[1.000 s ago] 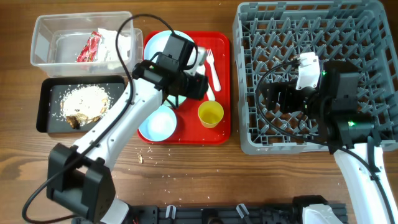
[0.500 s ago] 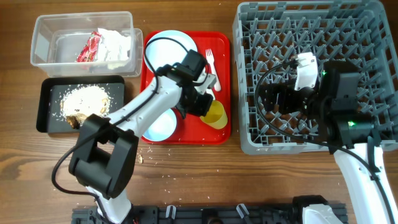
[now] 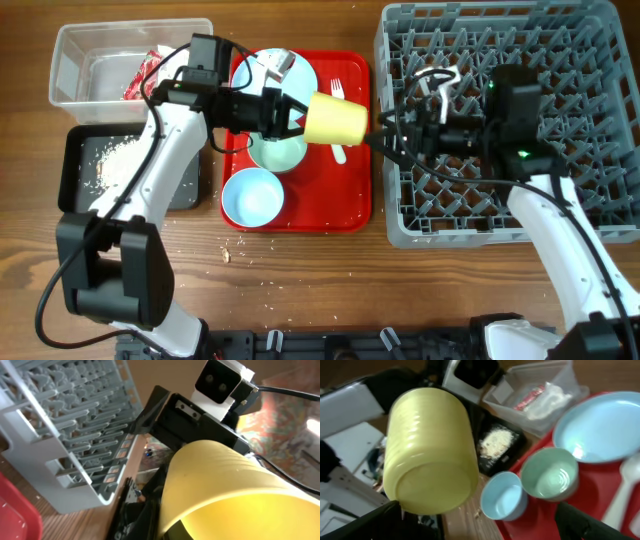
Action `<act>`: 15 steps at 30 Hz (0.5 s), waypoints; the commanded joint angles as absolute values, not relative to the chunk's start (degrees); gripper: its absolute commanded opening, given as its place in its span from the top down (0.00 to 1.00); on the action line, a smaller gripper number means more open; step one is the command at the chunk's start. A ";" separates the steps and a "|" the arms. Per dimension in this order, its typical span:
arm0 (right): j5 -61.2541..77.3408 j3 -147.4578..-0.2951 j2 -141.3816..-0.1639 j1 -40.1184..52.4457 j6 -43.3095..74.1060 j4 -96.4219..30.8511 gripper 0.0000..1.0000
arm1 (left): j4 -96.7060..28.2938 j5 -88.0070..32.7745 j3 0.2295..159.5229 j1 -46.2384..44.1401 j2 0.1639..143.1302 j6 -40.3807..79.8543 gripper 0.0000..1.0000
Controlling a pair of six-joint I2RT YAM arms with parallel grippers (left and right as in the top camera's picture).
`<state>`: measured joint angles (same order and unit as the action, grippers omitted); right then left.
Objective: Sort waste into correct bins and load items into the dishwasher rack
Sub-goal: 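Grasp the yellow cup with left gripper and hand it to right gripper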
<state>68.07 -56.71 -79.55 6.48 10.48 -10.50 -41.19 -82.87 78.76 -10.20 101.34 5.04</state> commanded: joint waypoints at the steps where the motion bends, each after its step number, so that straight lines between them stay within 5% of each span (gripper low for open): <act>1: 73.91 -57.63 -80.01 8.56 15.84 -4.73 0.01 | -41.08 -85.60 79.57 -10.74 100.60 4.95 0.96; 15: 72.82 -57.63 -80.38 9.26 19.40 0.86 0.01 | -41.12 -87.20 79.57 -10.76 100.60 4.99 0.96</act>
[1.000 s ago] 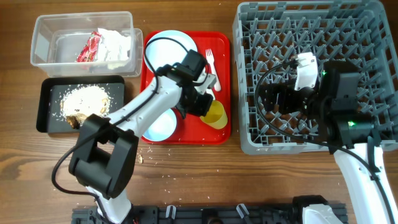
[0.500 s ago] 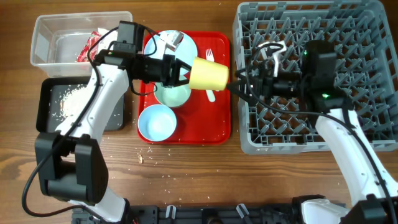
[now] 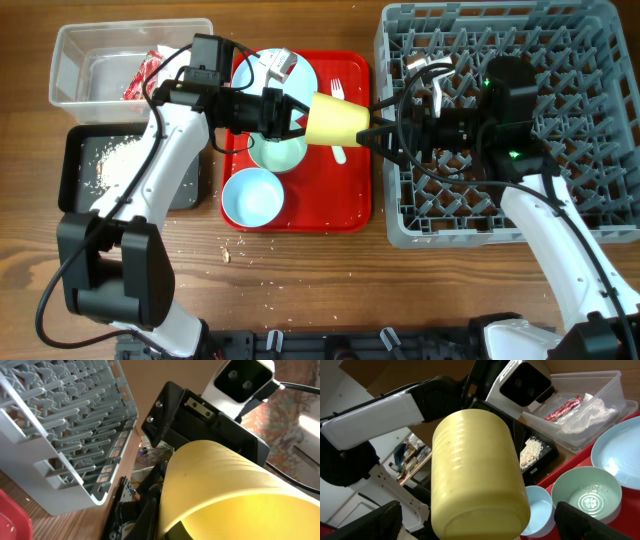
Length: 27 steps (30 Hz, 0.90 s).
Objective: Sort waste into correct bins and load items into the dishwasher rack
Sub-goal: 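Grasp the yellow cup with left gripper and hand it to right gripper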
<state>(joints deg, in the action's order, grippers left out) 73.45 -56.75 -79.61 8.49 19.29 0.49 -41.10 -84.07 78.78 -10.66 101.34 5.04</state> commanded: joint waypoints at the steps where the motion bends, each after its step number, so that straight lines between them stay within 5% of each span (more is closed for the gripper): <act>1: 72.44 -57.63 -80.38 9.56 19.40 0.89 0.01 | -41.10 -87.22 79.57 -10.76 100.60 4.99 0.96; 7: 71.33 -57.63 -80.44 10.70 17.98 1.08 0.01 | -41.10 -87.20 79.57 -11.66 100.60 4.97 0.96; 16: 71.42 -57.63 -80.44 10.72 18.26 3.77 0.22 | -40.69 -87.13 79.57 -12.64 100.60 4.95 0.96; 23: 71.37 -57.63 -80.44 11.09 18.02 1.85 0.11 | -40.58 -86.41 79.57 -12.64 100.60 4.95 0.96; 27: 71.35 -57.63 -80.47 11.09 18.00 1.65 0.30 | -40.45 -86.30 79.57 -12.64 100.60 4.95 0.96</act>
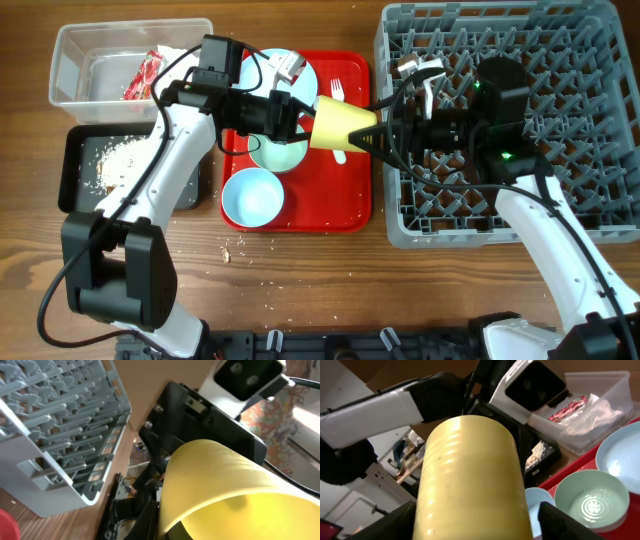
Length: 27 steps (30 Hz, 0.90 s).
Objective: Sort waste into correct bins and load items into the dishwasher rack
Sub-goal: 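Grasp the yellow cup with left gripper and hand it to right gripper, then place the yellow cup upside down in the dish rack with right gripper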
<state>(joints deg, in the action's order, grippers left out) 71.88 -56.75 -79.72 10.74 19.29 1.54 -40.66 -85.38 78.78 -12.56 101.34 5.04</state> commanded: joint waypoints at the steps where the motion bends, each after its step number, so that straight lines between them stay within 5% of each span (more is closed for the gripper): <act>1: 71.37 -57.63 -80.47 11.09 18.02 1.61 0.38 | -40.40 -86.30 79.57 -12.64 100.60 4.95 0.96; 4: 70.50 -57.63 -80.47 11.09 18.06 1.61 0.61 | -39.16 -86.30 79.57 -12.64 100.60 4.95 0.96; 8: 68.27 -57.63 -80.47 11.07 18.76 1.63 0.80 | -37.39 -85.76 79.57 -12.64 100.60 4.93 0.86; 14: 58.13 -57.65 -78.32 5.15 19.25 -7.03 0.80 | -37.41 -74.19 79.57 -10.61 100.60 4.93 0.76; 21: 25.23 -64.93 -69.04 2.42 18.06 -44.88 0.81 | -40.18 -20.93 79.57 -11.97 100.62 4.97 0.80; 27: 6.31 -75.35 -69.67 8.29 21.32 -68.34 0.81 | -43.22 -4.45 79.57 -14.44 100.60 4.99 0.80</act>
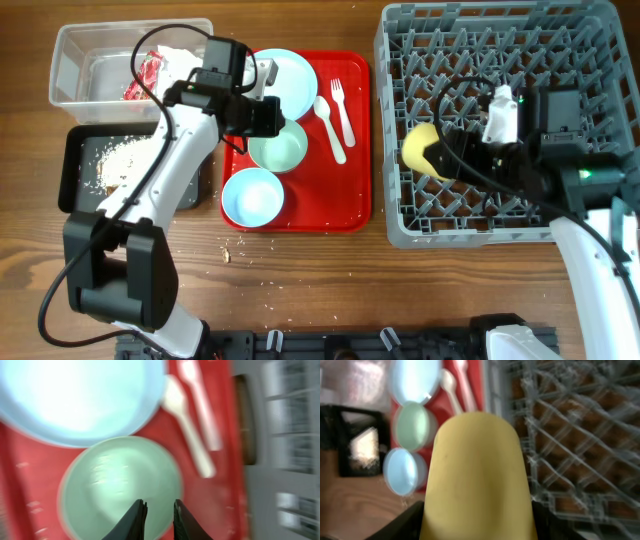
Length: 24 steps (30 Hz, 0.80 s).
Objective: Sort waste into correct bins and load items into the dishwasher rack
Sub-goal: 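Place the yellow cup upside down in the dish rack with right gripper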
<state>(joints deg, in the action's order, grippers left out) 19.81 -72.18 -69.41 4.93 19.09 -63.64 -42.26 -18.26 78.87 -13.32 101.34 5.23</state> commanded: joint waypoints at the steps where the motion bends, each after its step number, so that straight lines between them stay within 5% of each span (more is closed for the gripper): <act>1: 4.97 -75.42 -70.13 9.43 22.02 -70.15 0.81 | -43.59 -3.95 79.57 -14.59 100.60 4.99 0.80; 14: 0.60 -75.42 -90.56 14.48 21.85 -74.89 0.80 | -47.68 -3.97 79.57 -14.63 100.62 5.19 0.77; 16: 2.33 -75.42 -92.58 15.07 20.99 -74.11 0.72 | -47.68 -3.99 79.57 -14.63 100.60 5.19 0.76; 20: 2.61 -75.42 -94.32 15.38 20.99 -73.45 0.41 | -47.70 -3.99 79.57 -14.63 100.62 5.19 0.74; 24: 3.46 -75.75 -94.00 15.38 20.97 -72.69 0.33 | -47.68 -3.99 79.57 -14.63 100.62 5.19 0.71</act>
